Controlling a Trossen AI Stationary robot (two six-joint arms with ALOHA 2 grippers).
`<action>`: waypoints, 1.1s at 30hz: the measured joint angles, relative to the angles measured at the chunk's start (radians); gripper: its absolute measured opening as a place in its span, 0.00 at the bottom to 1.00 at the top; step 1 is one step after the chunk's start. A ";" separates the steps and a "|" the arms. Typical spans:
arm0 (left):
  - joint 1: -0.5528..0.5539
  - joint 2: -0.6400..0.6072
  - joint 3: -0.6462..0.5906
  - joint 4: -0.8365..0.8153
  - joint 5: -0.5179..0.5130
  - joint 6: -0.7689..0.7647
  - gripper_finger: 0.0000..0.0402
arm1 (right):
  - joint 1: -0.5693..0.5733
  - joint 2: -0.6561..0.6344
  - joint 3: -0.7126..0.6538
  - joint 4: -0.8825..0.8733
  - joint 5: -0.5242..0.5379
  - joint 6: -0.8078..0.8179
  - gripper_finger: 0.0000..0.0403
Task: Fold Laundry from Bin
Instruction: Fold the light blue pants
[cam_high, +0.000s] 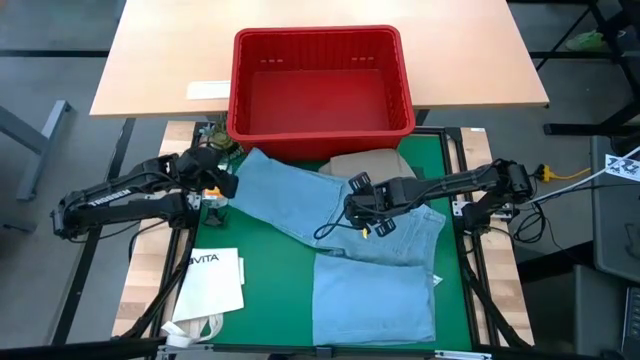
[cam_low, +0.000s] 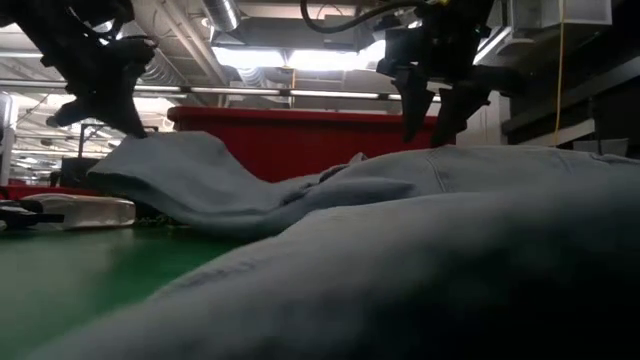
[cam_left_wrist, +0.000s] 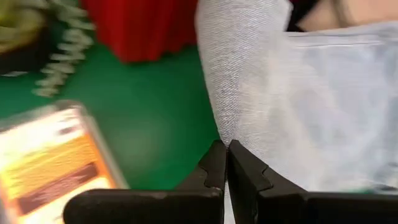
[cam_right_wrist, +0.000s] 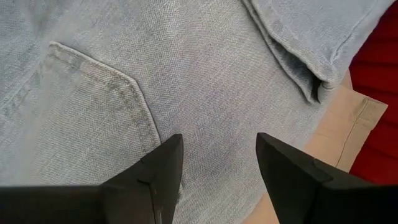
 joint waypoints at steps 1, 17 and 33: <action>0.000 0.000 0.000 0.012 0.026 0.000 0.00 | 0.000 0.000 0.000 0.000 0.000 0.000 0.51; -0.022 0.001 0.000 0.356 0.354 -0.002 0.00 | 0.000 0.036 0.014 0.349 -0.001 -0.028 0.51; -0.206 0.005 0.000 0.672 0.364 -0.053 0.00 | -0.044 0.147 0.013 0.365 -0.002 -0.044 0.51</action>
